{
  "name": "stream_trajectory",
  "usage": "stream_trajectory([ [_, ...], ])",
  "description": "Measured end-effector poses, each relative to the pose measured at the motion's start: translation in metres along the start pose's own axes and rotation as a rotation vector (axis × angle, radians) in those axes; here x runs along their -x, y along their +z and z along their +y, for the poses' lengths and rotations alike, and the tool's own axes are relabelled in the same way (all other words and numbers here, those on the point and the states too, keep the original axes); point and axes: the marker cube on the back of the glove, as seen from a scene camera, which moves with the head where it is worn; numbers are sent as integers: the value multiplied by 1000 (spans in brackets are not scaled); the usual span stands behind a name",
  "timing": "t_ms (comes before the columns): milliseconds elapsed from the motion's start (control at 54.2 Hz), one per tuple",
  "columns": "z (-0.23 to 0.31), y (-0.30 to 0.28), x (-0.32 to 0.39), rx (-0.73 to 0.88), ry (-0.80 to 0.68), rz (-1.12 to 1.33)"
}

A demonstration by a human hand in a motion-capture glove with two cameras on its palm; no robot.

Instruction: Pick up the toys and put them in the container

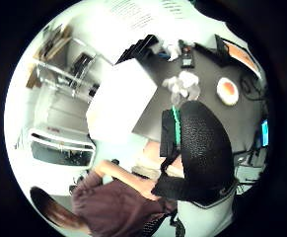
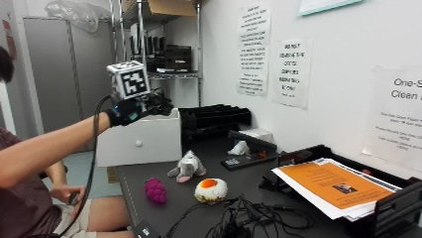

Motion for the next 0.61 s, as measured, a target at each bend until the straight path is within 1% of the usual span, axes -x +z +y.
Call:
stream_trajectory([
  [129,-41,-9,-10,48,47,35],
  [258,-67,-2,-22,82,86,98],
  [332,-83,7,-30,111,99,106],
  [461,-106,27,-40,161,122,191],
  [609,-136,60,-57,268,154,229],
])
